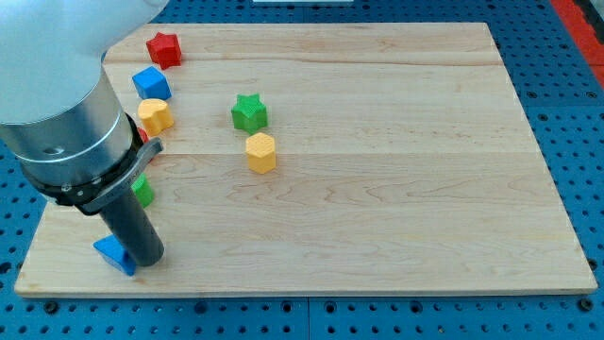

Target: Push green star to the top center

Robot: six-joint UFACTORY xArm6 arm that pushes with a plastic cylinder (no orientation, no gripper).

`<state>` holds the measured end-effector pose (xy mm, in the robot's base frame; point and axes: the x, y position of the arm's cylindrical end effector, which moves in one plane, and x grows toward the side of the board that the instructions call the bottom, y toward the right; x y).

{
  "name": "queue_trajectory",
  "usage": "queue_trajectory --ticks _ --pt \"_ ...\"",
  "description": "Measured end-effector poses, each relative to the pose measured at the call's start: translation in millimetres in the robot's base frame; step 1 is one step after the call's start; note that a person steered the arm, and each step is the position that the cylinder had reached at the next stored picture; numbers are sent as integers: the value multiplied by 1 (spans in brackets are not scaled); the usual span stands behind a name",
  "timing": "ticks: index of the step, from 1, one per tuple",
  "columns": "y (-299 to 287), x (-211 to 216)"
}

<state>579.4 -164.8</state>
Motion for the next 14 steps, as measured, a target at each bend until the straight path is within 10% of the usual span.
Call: queue_trajectory --ticks 5,9,14 --pt "159 -112" --pt "75 -218" --pt "124 -221"
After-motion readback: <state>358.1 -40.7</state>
